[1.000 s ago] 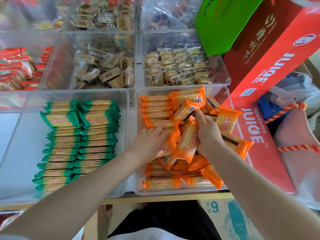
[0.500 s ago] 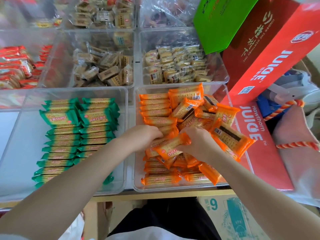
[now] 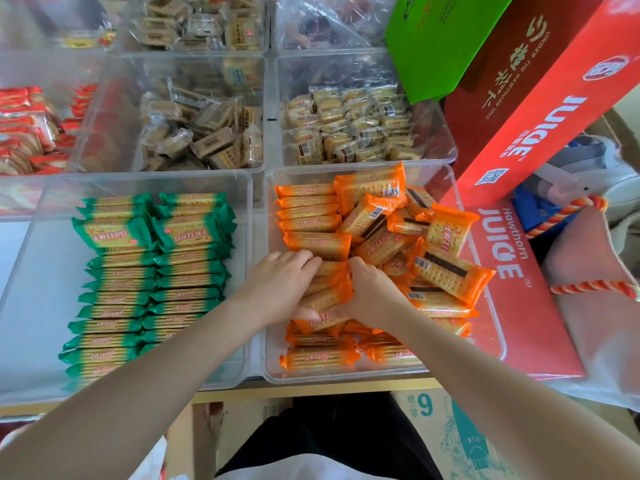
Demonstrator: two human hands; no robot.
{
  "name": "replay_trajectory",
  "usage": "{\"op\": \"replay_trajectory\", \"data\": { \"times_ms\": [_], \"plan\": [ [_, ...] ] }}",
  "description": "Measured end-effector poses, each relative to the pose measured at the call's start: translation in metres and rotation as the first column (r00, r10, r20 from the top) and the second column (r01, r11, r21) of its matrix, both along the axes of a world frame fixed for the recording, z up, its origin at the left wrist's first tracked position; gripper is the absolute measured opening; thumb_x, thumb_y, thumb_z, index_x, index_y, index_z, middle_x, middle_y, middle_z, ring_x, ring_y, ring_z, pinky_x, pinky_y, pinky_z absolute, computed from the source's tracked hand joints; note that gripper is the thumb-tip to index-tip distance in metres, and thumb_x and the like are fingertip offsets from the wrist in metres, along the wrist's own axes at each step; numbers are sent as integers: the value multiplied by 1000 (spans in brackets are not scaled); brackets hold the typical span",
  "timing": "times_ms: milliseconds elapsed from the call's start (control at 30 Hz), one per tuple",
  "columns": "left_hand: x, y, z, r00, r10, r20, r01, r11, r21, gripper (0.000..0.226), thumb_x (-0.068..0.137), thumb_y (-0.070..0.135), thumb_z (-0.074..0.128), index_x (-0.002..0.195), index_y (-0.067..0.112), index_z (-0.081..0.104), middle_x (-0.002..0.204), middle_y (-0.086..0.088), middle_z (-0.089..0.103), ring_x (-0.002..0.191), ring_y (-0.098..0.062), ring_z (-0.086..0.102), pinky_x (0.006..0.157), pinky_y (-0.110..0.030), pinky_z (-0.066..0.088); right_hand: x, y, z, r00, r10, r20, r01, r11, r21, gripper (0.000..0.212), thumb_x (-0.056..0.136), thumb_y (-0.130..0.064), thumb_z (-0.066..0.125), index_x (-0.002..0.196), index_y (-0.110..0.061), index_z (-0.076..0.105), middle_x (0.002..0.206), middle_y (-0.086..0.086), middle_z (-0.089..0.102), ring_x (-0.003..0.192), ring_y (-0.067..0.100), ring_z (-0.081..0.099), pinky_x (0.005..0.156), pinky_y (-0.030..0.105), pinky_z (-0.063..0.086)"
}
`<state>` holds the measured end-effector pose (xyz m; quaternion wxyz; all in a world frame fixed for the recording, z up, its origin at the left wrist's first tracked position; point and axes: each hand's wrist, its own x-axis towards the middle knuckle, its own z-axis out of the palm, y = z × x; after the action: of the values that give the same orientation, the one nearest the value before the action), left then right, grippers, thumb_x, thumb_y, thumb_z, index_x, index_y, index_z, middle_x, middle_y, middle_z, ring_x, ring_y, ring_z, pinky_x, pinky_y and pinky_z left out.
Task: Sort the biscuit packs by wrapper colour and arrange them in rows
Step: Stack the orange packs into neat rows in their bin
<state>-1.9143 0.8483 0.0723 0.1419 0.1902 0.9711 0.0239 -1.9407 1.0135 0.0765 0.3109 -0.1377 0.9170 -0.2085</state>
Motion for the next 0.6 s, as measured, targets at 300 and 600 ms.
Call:
{"op": "replay_trajectory", "data": {
  "times_ms": [300, 600],
  "plan": [
    [-8, 6, 2, 999, 16, 41, -18, 999, 36, 91, 71, 57, 67, 140, 16, 26, 137, 0, 36, 124, -19, 41, 104, -32, 28, -7, 12, 1, 1000, 20, -18, -22, 994, -109, 70, 72, -38, 78, 125, -15, 39, 106, -1, 51, 95, 16, 51, 71, 22, 41],
    [-18, 1, 12, 995, 82, -49, -80, 996, 47, 70, 82, 44, 58, 141, 21, 28, 125, 0, 41, 109, -17, 48, 96, -31, 33, -29, 37, 20, 941, 223, -255, -194, 972, 132, 25, 94, -29, 49, 116, -19, 58, 116, -2, 58, 104, 20, 59, 82, 36, 53]
  ]
}}
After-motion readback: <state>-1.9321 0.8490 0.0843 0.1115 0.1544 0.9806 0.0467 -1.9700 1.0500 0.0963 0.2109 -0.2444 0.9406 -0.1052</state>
